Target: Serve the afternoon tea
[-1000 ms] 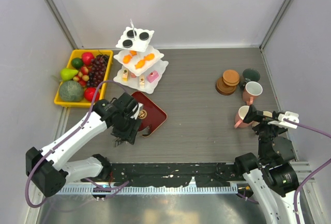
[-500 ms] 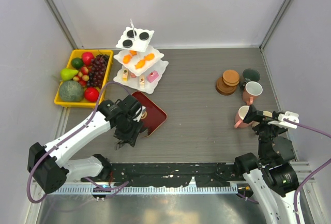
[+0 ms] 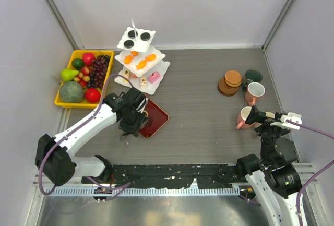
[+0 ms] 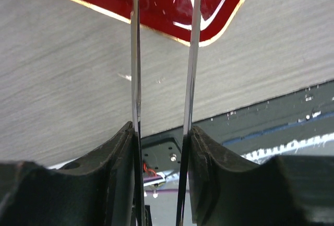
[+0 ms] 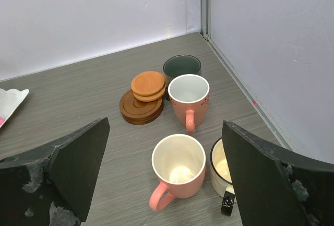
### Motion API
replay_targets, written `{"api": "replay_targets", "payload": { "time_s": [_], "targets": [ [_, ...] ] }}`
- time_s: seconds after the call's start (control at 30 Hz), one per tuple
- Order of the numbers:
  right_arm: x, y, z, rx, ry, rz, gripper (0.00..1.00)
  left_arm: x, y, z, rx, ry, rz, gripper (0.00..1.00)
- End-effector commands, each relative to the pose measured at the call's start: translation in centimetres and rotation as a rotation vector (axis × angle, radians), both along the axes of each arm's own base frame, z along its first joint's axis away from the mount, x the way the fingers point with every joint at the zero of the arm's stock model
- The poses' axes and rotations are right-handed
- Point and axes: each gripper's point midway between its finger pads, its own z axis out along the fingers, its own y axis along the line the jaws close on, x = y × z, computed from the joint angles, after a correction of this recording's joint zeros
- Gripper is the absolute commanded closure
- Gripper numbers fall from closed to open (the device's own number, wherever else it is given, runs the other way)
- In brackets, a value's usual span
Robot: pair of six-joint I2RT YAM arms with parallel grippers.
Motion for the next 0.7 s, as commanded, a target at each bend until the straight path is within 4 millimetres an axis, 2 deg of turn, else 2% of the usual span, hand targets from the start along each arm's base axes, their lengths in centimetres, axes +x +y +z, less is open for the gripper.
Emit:
{"api": "replay_targets", "payload": {
  "time_s": [0.0,0.17,0.4,0.53,0.67],
  "targets": [
    [0.1,-0.1,0.8,0.008,-0.031,-0.008,0.05,4.1,-0.8,0.8,-0.023,-0.105,0.022,0.55],
    [0.1,-0.1,0.8,0.007,-0.034,-0.010,0.05,3.6,-0.7,0.4,-0.018,-0.071,0.015,0.45],
    [0.1,-0.1,0.7,0.007,-0.032,-0.007,0.05,2.1,-0.2,-0.3,-0.020,-0.039,0.007,0.42],
    [0.1,-0.1,0.8,0.007,-0.032,-0.009,0.04,2.1,-0.1,-1.0,0.001,-0.013,0.004,0.46],
    [0.1,-0.2,0.8,0.007,-0.032,-0.012,0.05,1.7,-0.6,-0.8,-0.029,0.006,-0.005,0.56]
  ]
}}
